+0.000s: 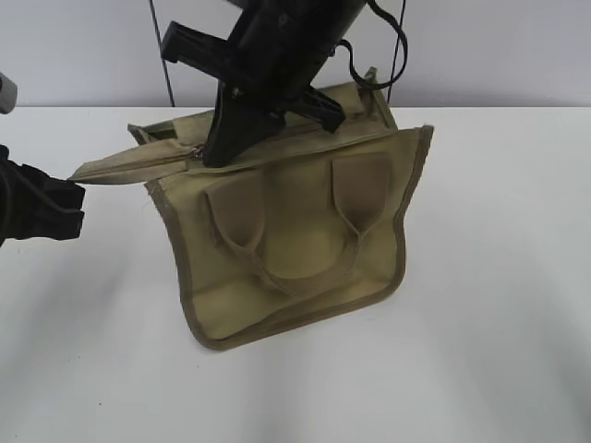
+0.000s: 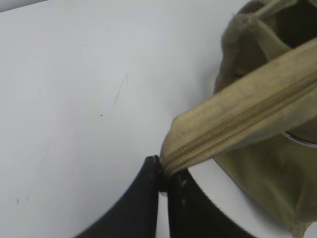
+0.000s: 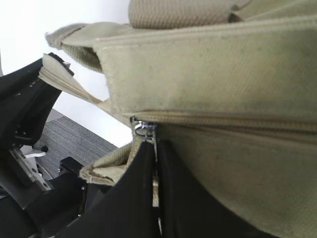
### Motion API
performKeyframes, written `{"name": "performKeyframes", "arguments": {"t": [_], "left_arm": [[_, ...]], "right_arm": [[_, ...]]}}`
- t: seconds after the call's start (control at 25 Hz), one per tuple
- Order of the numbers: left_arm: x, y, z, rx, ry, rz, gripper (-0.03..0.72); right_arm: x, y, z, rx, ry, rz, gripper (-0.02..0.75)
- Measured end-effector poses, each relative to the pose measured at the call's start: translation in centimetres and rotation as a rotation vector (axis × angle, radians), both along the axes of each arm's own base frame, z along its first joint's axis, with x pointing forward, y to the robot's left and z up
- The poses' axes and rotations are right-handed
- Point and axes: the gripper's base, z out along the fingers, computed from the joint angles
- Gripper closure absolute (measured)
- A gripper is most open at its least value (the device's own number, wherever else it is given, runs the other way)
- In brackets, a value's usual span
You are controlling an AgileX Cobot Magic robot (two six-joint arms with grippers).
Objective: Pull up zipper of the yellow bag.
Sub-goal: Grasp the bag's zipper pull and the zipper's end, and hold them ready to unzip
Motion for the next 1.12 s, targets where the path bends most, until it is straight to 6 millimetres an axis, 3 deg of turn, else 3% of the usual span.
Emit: {"name": "performKeyframes", "arguments": {"t": [0.56, 0.84, 1.12], "left_arm": [[-0.1, 0.1, -0.2, 0.01, 0.024, 0.007, 0.68], [-0.1, 0.1, -0.1, 0.007, 0.018, 0.006, 0.68], [-0.1, 0.1, -0.2, 0.009, 0.021, 0.007, 0.68]], "right_arm": [[0.5, -1.3, 0.3, -0.071, -0.077, 0.016, 0.752], [2.2, -5.8, 2.4, -0.063, -0.097, -0.078, 0.752], [3.8, -9.4, 2.4, -0.13, -0.13, -0.113, 0.752]]}}
